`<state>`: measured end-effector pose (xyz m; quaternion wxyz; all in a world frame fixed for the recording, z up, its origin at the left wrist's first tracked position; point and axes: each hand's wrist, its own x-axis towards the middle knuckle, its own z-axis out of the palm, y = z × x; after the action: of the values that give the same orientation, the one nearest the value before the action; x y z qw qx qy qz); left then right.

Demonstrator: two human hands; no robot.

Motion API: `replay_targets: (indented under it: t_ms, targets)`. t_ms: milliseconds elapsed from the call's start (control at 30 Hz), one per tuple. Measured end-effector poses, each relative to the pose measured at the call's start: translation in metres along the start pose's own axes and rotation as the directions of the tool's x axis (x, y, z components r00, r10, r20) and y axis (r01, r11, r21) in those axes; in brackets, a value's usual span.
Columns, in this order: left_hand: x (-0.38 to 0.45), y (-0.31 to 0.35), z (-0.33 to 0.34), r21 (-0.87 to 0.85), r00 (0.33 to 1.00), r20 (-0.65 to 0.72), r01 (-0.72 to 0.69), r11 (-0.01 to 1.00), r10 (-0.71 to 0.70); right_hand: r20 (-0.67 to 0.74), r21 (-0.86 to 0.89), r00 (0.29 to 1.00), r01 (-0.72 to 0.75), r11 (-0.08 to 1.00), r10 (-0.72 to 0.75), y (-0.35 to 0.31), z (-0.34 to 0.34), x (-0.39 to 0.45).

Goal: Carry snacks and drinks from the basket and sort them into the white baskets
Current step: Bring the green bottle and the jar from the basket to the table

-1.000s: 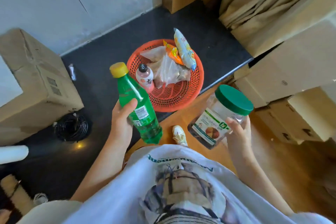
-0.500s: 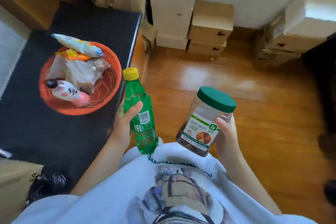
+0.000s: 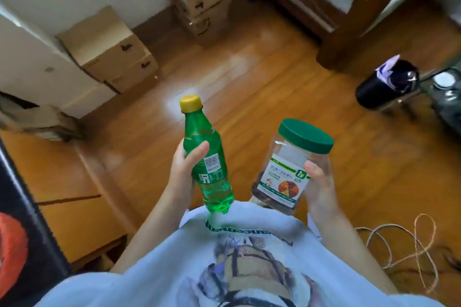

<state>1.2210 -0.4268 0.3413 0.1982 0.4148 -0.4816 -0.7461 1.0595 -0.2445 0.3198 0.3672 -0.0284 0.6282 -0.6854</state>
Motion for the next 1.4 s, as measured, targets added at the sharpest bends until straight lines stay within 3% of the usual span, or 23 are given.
replay_targets:
  t_ms: [67,200,533,867,1033,1267,1400]
  targets:
    - [0.013,0.0,0.05,0.042,0.997,0.082,0.012,0.999,-0.015,-0.043,-0.041,0.997,0.059,0.997,-0.061,-0.01,-0.038,0.004]
    - [0.035,0.003,0.128,0.125,0.974,0.224,0.015,0.992,-0.043,-0.145,0.073,0.983,0.124,0.99,-0.113,-0.036,-0.099,0.016]
    - [0.107,-0.004,0.269,0.272,0.891,0.427,0.037,0.962,-0.155,-0.455,0.289,0.888,0.216,0.933,-0.065,-0.064,-0.2,0.031]
    - [0.209,0.006,0.456,0.363,0.756,0.608,0.009,0.932,-0.245,-0.661,0.283,0.746,0.35,0.893,-0.083,-0.142,-0.292,0.116]
    - [0.245,0.008,0.548,0.403,0.631,0.718,-0.034,0.915,-0.293,-0.737,0.24,0.666,0.42,0.875,-0.118,-0.181,-0.334,0.154]
    - [0.256,-0.017,0.643,0.471,0.559,0.735,-0.012,0.882,-0.384,-0.792,0.288,0.608,0.454,0.843,-0.056,-0.201,-0.396,0.174]
    - [0.256,-0.04,0.7,0.491,0.551,0.735,-0.03,0.871,-0.395,-0.799,0.329,0.602,0.446,0.832,-0.006,-0.209,-0.455,0.188]
